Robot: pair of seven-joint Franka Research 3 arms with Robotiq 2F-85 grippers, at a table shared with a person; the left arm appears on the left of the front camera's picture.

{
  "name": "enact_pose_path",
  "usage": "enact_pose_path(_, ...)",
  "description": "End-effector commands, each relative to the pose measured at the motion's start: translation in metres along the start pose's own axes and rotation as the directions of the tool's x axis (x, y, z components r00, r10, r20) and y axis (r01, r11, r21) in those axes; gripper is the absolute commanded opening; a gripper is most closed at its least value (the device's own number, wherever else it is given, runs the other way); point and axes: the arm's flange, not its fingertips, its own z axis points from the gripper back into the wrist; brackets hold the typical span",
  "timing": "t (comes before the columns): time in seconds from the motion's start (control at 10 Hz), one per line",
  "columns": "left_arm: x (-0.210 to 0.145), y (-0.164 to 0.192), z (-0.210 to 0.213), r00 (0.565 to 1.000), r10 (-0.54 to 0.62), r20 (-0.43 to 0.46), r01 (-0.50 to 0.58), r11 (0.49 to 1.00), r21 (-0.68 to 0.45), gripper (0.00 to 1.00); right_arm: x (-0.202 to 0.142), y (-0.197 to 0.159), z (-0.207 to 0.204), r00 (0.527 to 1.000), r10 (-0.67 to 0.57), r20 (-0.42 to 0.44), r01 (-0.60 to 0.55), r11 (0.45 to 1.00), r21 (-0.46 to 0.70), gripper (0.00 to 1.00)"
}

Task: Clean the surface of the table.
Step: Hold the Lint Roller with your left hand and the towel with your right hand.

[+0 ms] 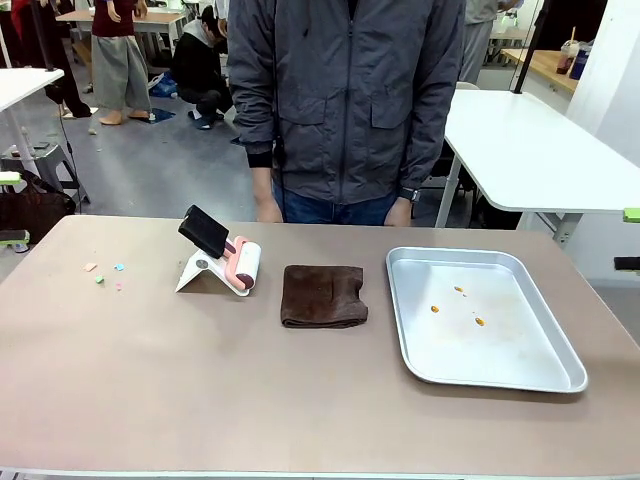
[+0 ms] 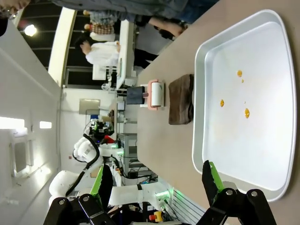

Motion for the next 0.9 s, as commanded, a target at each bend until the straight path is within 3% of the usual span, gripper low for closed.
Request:
enact_pose_path(0.0,0.014,-0.022,-0.005,0.995,-0.045,-0.090,0.052,0.995,0.082,1.00,-0.007,0.026,-0.024,0.999,0.045,0.018,-0.042,0.990,-0.132,1.00)
enact_pose_path(0.1,0.023,-0.036,-0.015,0.990,-0.064,-0.122,0.078,0.991,0.111,1.00,-0.010,0.043,-0.042,0.997,0.083,0.003,-0.081,0.980,-0.180,1.00)
enact_pose_path(0.5,0.044,-0.080,-0.084,0.954,-0.125,-0.273,0.198,0.946,0.257,1.00,-0.024,0.101,-0.161,0.955,0.195,-0.225,-0.262,0.910,-0.323,1.00)
enact_pose_path(0.6,0.049,-0.085,-0.112,0.944,-0.129,-0.304,0.224,0.926,0.303,1.00,-0.029,0.118,-0.200,0.946,0.220,-0.238,-0.304,0.857,-0.417,1.00)
enact_pose_path(0.8,0.057,-0.080,-0.153,0.921,-0.117,-0.371,0.253,0.905,0.343,1.00,-0.032,0.128,-0.255,0.949,0.211,-0.236,-0.304,0.816,-0.492,1.00)
